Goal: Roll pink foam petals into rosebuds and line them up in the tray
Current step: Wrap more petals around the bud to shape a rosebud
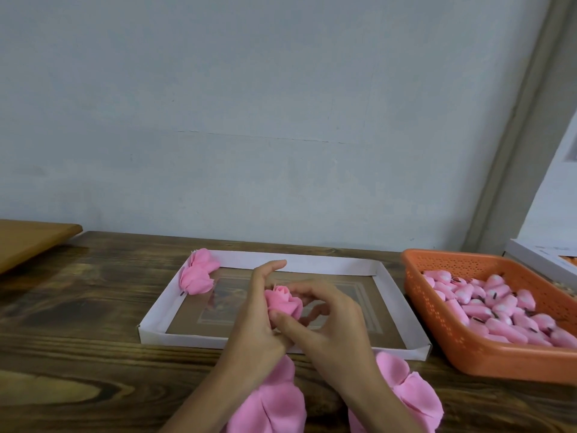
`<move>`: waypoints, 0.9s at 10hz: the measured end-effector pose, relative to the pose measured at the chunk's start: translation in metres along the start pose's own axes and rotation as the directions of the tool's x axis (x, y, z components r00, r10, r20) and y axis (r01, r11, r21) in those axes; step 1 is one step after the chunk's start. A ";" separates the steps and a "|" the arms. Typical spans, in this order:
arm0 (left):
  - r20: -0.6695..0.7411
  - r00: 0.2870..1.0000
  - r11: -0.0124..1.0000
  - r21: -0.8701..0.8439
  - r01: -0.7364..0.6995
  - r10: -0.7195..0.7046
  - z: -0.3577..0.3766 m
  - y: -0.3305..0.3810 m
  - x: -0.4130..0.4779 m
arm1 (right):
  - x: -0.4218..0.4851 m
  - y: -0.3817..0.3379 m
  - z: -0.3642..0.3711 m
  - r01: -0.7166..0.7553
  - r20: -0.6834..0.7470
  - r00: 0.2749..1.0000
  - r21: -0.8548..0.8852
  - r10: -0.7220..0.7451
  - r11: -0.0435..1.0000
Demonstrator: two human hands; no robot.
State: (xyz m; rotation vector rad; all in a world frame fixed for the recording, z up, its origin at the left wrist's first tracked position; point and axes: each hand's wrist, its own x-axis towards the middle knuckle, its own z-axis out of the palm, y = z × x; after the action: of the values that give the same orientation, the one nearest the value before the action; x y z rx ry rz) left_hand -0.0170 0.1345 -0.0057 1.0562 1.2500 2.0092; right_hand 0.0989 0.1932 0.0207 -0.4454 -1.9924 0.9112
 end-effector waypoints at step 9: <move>-0.028 0.997 0.708 0.703 0.075 -0.077 -0.030 0.004 0.000 | 0.006 -0.008 -0.017 0.217 0.180 0.964 -0.100 -0.197 0.971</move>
State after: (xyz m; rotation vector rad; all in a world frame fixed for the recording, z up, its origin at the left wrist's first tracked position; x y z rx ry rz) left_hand -0.0427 0.1189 -0.0102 1.2988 2.1122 1.4534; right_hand 0.1097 0.1985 0.0360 -0.2241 -2.2091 0.7208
